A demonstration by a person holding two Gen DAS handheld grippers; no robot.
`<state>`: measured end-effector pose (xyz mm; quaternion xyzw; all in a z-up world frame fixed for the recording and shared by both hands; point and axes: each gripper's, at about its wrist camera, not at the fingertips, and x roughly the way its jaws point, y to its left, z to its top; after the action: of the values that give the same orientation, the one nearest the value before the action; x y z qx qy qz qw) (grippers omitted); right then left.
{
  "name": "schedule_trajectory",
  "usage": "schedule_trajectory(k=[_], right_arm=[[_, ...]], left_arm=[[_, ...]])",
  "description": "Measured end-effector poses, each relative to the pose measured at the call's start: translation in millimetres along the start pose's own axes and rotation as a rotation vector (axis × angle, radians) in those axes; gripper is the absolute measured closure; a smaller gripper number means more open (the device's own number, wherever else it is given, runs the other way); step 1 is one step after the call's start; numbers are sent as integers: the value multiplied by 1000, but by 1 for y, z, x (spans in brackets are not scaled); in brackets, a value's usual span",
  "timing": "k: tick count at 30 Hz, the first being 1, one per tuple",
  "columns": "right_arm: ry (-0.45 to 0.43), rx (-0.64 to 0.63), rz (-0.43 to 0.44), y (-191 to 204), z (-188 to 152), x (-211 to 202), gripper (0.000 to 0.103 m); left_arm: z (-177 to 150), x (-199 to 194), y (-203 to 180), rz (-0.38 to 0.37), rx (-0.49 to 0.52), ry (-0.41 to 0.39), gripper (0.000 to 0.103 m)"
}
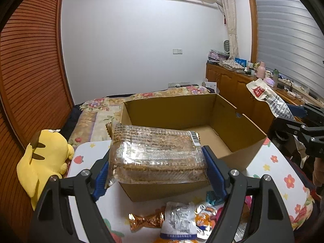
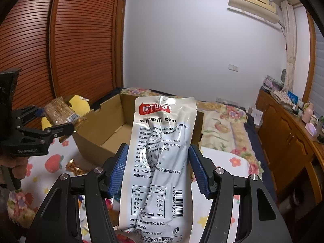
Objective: Organize snacks
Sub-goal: 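Carry both packs over the box and open both tools to drop them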
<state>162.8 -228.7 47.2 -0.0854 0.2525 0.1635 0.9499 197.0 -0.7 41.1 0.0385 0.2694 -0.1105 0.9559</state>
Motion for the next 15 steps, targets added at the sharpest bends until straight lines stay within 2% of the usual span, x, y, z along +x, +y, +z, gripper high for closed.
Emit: schedule_trajectory(k=[15], right_arm=[[42, -1, -19, 2, 14, 48, 41]], left_arm=[[4, 57, 10, 15, -36, 101, 22]])
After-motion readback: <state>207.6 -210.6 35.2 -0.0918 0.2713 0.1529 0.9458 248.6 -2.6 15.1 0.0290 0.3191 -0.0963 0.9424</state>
